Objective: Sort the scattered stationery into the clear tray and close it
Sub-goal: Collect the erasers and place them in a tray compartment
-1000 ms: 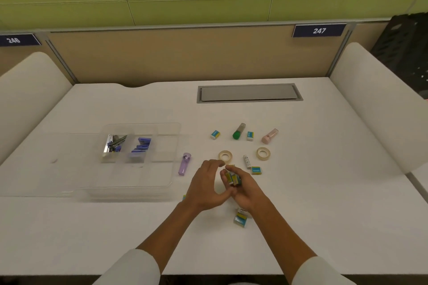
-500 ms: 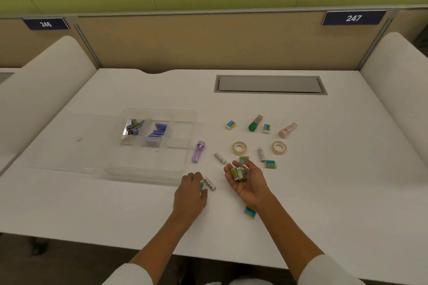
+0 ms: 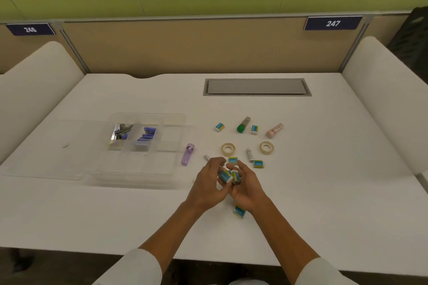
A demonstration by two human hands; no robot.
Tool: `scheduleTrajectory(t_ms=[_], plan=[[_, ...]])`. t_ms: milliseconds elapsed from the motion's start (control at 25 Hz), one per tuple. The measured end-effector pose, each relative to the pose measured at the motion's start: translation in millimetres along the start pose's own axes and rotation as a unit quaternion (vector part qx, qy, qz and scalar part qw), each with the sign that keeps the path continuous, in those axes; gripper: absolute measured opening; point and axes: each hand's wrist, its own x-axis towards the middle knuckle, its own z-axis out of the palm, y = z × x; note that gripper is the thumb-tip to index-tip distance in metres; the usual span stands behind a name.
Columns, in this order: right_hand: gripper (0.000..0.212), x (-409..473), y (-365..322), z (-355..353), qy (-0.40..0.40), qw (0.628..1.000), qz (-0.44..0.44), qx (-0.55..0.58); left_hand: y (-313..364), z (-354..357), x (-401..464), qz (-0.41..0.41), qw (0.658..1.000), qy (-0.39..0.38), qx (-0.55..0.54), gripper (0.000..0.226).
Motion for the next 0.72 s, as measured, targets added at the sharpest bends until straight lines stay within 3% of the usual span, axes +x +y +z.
scheduleTrajectory(t_ms=[160, 280, 400, 520, 600, 720], plan=[[0.023, -14, -16, -10, 0.016, 0.999, -0.034, 0.038, 16, 17, 6, 0.049, 0.999, -0.012, -0.016, 0.063], [0.015, -18, -29, -27, 0.044, 0.994, -0.063, 0.076, 16, 24, -1, 0.081, 0.997, 0.001, 0.012, 0.053], [0.02, -23, -38, -46, 0.054, 0.988, -0.089, 0.111, 8, 30, -15, 0.075, 0.993, -0.071, 0.065, 0.041], [0.027, -27, -41, -59, 0.072, 0.985, -0.099, 0.122, 4, 38, -25, 0.07, 0.979, -0.127, 0.144, 0.049], [0.028, -28, -39, -63, 0.074, 0.984, -0.098, 0.125, 4, 43, -26, 0.052, 0.972, -0.144, 0.176, 0.055], [0.028, -29, -37, -65, 0.072, 0.984, -0.093, 0.132, 7, 45, -25, 0.025, 0.979, -0.135, 0.148, 0.044]])
